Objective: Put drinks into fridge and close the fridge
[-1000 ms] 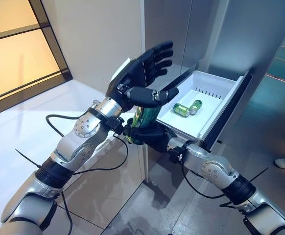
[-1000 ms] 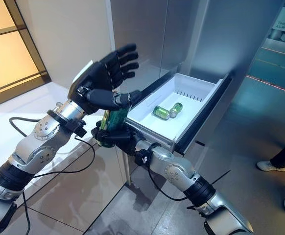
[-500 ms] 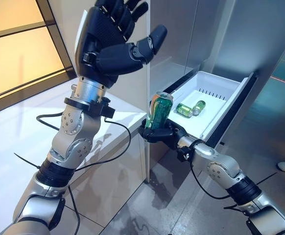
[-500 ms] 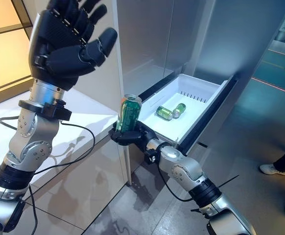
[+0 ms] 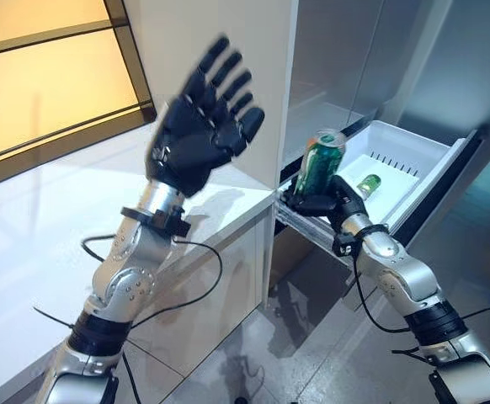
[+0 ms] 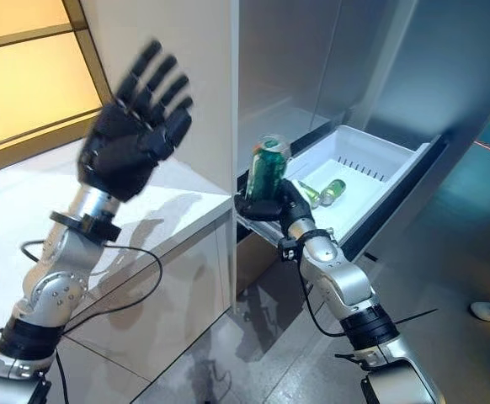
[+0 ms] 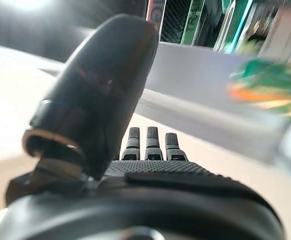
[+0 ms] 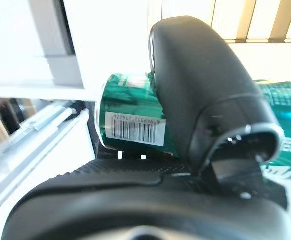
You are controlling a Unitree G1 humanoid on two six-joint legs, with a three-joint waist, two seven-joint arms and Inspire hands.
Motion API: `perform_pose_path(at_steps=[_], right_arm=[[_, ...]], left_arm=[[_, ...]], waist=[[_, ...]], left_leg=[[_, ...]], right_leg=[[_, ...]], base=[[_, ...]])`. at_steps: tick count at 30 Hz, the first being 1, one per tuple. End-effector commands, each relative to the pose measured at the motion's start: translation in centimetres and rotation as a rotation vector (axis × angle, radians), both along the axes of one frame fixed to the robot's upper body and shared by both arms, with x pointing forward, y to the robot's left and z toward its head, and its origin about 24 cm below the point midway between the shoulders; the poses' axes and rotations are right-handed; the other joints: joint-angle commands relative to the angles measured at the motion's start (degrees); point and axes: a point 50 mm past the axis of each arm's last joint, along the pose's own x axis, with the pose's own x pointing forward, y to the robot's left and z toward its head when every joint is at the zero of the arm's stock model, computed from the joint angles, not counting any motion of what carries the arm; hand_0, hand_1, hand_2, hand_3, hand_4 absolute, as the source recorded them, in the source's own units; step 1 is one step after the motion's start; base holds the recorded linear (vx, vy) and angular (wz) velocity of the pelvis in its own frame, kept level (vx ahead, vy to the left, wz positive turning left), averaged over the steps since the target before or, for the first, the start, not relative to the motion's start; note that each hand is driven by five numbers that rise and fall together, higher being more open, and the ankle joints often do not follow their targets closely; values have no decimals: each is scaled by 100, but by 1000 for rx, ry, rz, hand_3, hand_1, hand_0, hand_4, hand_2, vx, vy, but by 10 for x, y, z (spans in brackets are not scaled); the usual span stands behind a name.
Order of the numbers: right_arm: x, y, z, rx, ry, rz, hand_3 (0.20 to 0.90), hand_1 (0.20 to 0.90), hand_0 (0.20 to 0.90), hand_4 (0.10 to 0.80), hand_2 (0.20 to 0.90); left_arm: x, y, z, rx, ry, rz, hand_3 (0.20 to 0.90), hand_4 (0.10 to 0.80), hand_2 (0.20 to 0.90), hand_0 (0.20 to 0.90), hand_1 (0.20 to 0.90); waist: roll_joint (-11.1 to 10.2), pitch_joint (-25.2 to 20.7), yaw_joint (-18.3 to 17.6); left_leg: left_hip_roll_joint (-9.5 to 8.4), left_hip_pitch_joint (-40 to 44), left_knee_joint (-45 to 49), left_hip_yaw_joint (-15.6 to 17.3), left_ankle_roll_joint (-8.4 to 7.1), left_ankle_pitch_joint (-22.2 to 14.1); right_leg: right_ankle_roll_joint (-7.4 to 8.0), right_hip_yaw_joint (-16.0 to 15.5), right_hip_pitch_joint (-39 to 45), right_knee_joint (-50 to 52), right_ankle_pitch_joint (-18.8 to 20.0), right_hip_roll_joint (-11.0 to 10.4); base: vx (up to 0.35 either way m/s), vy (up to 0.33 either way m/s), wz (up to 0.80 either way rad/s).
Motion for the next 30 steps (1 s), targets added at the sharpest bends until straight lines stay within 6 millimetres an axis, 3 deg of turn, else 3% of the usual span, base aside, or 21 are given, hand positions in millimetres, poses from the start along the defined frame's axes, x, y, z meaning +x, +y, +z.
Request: perform_pose_path(at_steps=[1,7,16,17,19,27,30], right_arm=[[6,-15,114,17,-532,-100,200,300,300,100,300],[21,-45,127,-118,-522,-245,200,300,300,100,300],[41,-83,134,-248,-429,-399,200,300,300,100,300],[41,-83,134,-248,-430,-399,200,300,300,100,300],[44,-96,139,-299,-414,-449,200,300,300,100,300],[46,-124,153,-414,-361,-528,200,300,300,100,300],[43,-134,163,-444,-366,-556,200,300,300,100,300]], left_arm=[[-11,-33,9,-159,-24,-311,900,800,900,900,900],[-29,-67,-36,-83,115,-523,900,800,900,900,900],[-59,-86,-113,114,457,-694,900,800,900,900,900],[-59,-86,-113,114,457,-694,900,800,900,900,900],[-69,-79,-145,255,557,-680,900,800,900,900,900],[-65,-41,-191,538,616,-489,900,800,900,900,900],[-64,-16,-216,621,655,-362,900,800,900,900,900]], waist=[[-209,-445,112],[-194,-385,218],[-86,-215,327],[-86,-215,327],[-28,-116,348],[33,128,355],[-13,300,365]], left_leg=[[-182,473,-16,28,127,-911],[-169,467,-16,-17,115,-886],[-151,452,-16,-83,91,-799],[-151,452,-16,-83,91,-799],[-149,377,-16,-108,95,-744],[-132,85,100,-71,121,-688],[-121,-104,220,-47,133,-703]], right_leg=[[-240,-86,424,144,-767,309],[-253,-186,445,155,-770,292],[-270,-261,399,294,-815,256],[-270,-261,399,295,-815,256],[-285,-242,293,376,-834,248],[-314,-150,-49,591,-860,235],[-362,-105,-233,704,-880,247]], base=[[25,-13,21],[36,-21,16],[59,-42,8],[72,-65,1],[64,-73,0],[35,-58,0],[2,-71,-1]])
